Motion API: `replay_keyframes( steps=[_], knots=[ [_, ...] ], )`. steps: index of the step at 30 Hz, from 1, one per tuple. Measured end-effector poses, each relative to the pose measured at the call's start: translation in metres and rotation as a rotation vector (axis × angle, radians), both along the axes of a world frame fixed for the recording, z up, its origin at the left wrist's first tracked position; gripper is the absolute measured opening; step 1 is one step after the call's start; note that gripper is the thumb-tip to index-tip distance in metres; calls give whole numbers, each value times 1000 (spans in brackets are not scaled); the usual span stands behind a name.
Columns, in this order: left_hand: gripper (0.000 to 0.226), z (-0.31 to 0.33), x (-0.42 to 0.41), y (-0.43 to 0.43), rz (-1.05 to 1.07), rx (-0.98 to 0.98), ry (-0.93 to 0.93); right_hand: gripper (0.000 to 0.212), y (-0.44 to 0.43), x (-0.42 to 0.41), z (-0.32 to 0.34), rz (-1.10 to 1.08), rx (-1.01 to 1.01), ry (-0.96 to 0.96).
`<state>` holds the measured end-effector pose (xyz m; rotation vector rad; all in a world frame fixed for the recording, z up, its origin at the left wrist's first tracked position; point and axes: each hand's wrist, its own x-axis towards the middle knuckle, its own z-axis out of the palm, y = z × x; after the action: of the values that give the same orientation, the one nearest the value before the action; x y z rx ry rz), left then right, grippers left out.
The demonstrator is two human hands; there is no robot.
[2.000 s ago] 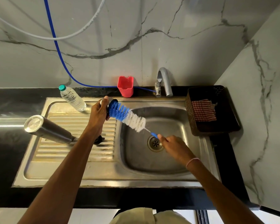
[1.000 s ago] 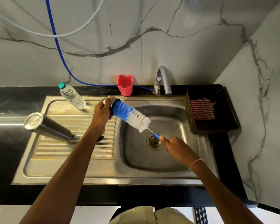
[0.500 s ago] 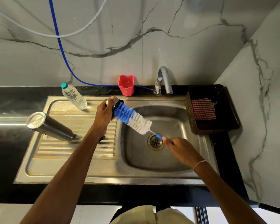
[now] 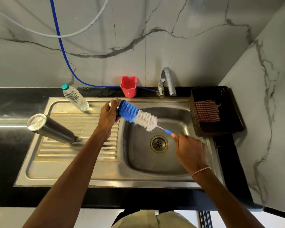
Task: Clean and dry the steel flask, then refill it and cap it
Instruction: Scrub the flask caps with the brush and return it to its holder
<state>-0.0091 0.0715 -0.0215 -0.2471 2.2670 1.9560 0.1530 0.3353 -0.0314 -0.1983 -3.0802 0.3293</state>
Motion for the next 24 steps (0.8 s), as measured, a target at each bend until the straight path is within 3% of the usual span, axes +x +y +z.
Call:
replay_keyframes(
  steps=[1, 4, 5, 6, 9, 11, 13, 15, 16, 17, 18, 20, 21, 23, 24],
  knots=[
    [54, 1, 0, 0, 5, 3, 8, 61, -3, -2, 3, -23, -122, -57],
    [55, 2, -3, -5, 0, -10, 14, 59, -9, -10, 12, -220, -886, -539],
    [53, 2, -4, -6, -4, -12, 10, 57, -7, -11, 13, -208, -949, -557],
    [51, 3, -4, -7, -7, -13, 8, 55, -6, -9, 11, -147, -837, -463],
    [59, 4, -6, -11, -5, -17, 11, 35, -3, -1, 0, 18, -155, -41],
    [60, 6, -6, -10, -19, -13, 18, 29, -7, -2, 5, 42, 18, 33],
    [58, 6, -6, -9, -55, -17, 29, 37, -8, -9, 12, 29, -208, -86],
    [54, 5, -5, -10, -69, -29, 26, 46, -3, -17, 20, -98, -855, -523],
    [53, 5, -5, -11, -65, -32, 19, 48, 0, -20, 22, -161, -1041, -658],
    [53, 6, -5, -12, -59, -39, 16, 49, 1, -19, 19, -155, -1073, -656],
    [52, 6, -4, -13, -51, -48, 18, 48, -1, -18, 17, -101, -922, -558],
    [48, 5, -3, -13, -35, -47, 27, 41, -5, -12, 8, 63, -271, -180],
    [50, 3, -2, -12, -28, -36, 33, 36, -7, -7, 5, 93, -60, -56],
    [54, 2, 0, -11, -18, -34, 29, 27, -13, -2, 5, 158, 35, 50],
    [54, 2, 0, -12, -25, -43, 22, 27, -15, -3, 3, 175, -123, 0]
  ],
)
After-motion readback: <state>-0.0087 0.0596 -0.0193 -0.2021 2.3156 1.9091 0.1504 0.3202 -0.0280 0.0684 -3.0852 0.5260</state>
